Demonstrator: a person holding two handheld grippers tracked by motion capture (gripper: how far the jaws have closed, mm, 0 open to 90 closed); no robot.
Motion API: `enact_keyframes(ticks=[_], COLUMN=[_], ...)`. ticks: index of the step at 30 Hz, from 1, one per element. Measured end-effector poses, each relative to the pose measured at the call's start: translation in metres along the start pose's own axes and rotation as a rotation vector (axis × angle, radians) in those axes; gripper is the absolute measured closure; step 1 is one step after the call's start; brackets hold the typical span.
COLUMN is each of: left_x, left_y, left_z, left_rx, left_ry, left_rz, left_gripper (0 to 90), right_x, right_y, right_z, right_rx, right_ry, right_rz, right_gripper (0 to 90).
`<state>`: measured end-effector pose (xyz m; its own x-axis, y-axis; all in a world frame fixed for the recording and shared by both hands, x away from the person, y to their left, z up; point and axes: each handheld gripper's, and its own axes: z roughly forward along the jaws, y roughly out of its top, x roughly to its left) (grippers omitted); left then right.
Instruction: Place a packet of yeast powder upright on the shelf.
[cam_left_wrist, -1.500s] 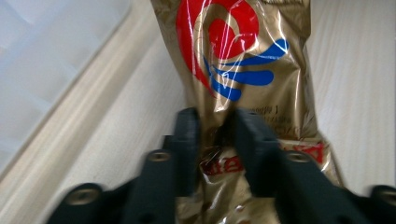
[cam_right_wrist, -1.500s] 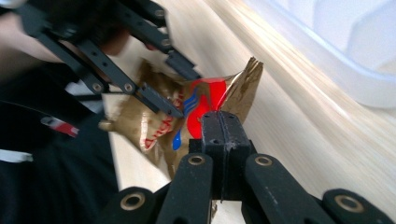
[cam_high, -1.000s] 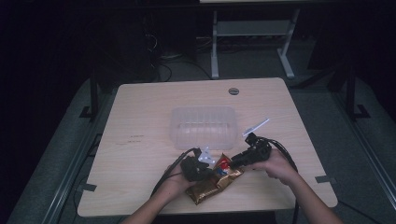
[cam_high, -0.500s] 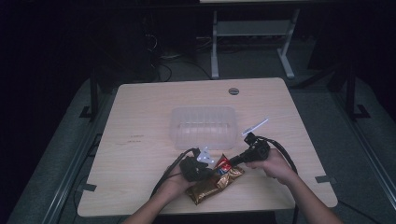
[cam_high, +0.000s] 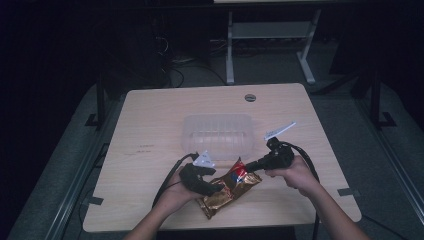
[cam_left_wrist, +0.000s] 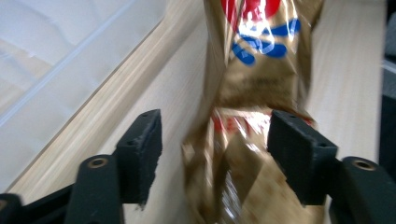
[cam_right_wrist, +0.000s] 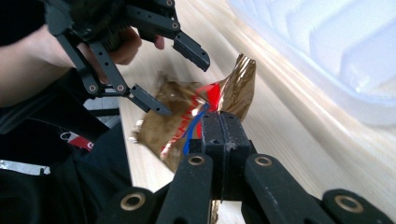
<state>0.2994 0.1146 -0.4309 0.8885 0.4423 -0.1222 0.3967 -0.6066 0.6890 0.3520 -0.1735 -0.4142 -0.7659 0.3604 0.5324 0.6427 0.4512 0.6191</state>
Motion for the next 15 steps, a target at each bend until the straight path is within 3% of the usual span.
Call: enact_keyframes(ticks=[7,11,15], left_x=[0.0,0.004,0.008], left_y=[-0.016,-0.03,-0.044], left_z=[-0.032,-0.044,-0.055], left_rx=[-0.042,-0.052,-0.063], left_ry=[-0.022,-0.006,0.013], left_rz=[-0.035,-0.058,-0.108], left_gripper=[23.7,23.1,23.2], right_x=[0.016,0.025,0.033], right_y=[0.009,0.017,0.026], right_z=[-0.017,-0.027,-0.036], right_rx=[-0.066,-0.11,-0.141], right_ry=[0.032,0.059,0.07], right_rz=[-0.039,-0.056,-0.074], right_gripper=[90.0,90.0,90.0])
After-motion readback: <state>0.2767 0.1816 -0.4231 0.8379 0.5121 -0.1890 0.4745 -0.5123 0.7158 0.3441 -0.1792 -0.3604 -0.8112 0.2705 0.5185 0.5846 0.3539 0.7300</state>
